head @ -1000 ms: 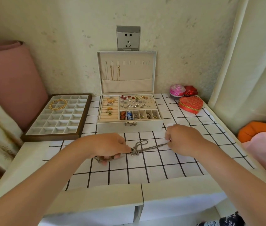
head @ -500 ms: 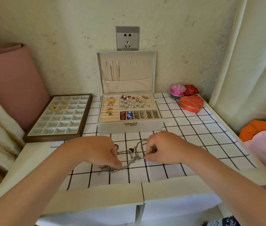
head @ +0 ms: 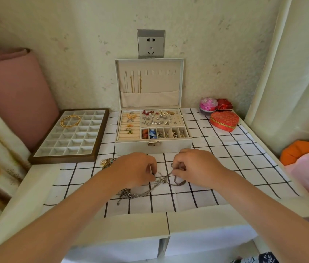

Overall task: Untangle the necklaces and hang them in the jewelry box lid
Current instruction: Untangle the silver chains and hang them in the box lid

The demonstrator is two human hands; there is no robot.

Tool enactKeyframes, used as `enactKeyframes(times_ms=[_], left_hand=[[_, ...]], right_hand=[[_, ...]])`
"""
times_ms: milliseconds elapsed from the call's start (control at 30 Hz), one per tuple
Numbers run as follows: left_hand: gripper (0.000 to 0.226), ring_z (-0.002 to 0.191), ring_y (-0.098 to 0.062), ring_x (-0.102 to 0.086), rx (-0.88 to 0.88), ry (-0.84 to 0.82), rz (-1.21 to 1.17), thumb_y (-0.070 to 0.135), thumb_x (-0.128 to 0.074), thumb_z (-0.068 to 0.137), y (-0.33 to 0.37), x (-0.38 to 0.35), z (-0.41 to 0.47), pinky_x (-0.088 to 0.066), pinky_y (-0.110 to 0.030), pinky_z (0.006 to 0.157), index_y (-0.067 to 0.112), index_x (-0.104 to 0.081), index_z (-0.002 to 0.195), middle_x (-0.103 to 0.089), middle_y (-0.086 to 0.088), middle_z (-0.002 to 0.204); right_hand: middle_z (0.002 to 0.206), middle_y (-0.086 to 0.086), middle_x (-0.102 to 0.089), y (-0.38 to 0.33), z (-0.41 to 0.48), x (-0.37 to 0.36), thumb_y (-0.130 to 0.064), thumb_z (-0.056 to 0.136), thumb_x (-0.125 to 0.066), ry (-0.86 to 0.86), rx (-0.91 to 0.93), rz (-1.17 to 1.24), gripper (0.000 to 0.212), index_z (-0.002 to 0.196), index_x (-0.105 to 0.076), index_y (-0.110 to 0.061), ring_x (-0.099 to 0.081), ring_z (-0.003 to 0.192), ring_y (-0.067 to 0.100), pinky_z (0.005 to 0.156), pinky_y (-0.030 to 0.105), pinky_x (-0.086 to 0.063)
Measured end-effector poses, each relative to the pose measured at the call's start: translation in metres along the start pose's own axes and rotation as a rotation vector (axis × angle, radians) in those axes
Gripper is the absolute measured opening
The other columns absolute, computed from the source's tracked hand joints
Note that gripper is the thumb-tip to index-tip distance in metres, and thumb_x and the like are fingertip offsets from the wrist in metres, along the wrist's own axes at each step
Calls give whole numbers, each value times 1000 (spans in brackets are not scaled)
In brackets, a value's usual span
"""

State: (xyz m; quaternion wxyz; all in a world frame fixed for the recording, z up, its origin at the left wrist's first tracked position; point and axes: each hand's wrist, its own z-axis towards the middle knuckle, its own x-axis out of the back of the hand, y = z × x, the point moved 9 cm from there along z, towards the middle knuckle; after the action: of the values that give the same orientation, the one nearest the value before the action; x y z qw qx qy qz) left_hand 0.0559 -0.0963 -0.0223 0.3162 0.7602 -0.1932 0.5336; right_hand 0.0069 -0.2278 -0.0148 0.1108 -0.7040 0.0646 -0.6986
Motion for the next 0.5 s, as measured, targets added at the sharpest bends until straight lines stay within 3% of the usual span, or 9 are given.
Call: enactKeyframes(times_ms=[133,267,400,500], left_hand=[[14,92,-6,-57,64,-10,80,48,-64,86,-11,2,-3,-46,-26,72,37,-61,94,-61,17,94],[14,90,-7,-56,83,-42,139,48,-63,84,-15,2,-5,-43,-25,69,36,-59,90,-60,17,93],[14,94,-7,-52,-14,91,96,49,-62,87,4,9,-4,-45,-26,74,38,-61,97,-56,17,94],[23,100,-7,-47,-126,166,48,56,-61,87,23,5,-3,-44,-28,79,38,-65,102,-55,15,100]], right_hand=[[91,-13,-59,16,-3,2,-36,84,-66,-66,-73,-60,4,85,-62,-36,-56,83,7,68,26,-41],[91,-14,-56,24,-7,2,-23,78,-64,-109,-121,-93,13,83,-61,-34,-54,84,9,67,26,-38],[98,-13,-53,4,-4,1,-28,82,-66,-25,21,1,18,98,-68,-36,-55,90,9,72,30,-47],[95,-14,-55,-8,-2,-4,-35,85,-72,-47,79,68,10,95,-74,-35,-57,87,9,75,31,-50]])
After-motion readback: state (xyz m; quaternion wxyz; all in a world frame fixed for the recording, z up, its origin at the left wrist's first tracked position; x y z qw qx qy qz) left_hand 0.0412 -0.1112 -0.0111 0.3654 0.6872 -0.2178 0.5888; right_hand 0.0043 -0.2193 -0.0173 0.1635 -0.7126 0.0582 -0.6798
